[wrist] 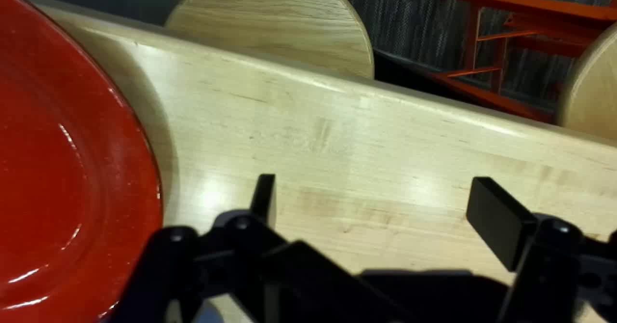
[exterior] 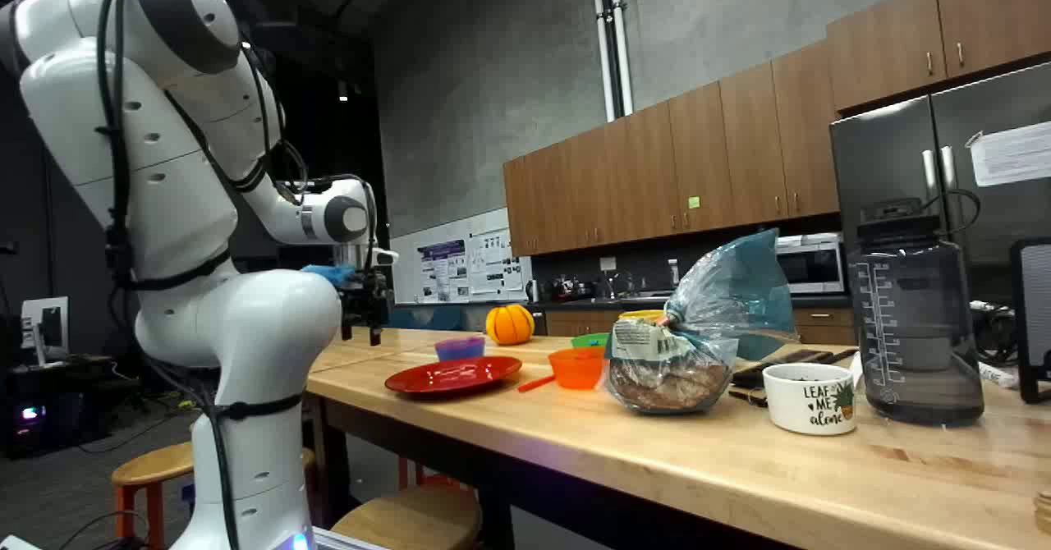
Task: Pour the contents of the purple bowl into the green bowl
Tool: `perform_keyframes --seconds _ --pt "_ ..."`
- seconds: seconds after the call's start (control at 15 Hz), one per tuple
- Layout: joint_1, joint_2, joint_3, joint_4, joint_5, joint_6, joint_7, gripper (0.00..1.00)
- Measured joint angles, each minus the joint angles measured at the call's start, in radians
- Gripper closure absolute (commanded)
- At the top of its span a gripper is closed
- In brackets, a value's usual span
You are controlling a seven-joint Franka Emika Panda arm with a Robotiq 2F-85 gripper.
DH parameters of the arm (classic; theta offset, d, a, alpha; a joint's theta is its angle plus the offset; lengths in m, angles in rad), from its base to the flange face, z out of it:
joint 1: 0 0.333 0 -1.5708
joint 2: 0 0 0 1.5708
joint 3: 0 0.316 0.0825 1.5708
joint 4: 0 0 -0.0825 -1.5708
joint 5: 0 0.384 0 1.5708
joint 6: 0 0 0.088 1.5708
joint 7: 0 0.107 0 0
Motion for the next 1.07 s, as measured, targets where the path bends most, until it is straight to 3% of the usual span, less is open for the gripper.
perform_keyframes --seconds 0.6,1.07 --pt "0.000 0.004 -0.002 0.000 -0.003 0.006 0.000 0.00" --pt "-0.059 0.076 -0.072 0.012 -0.087 0.145 -0.083 0.00"
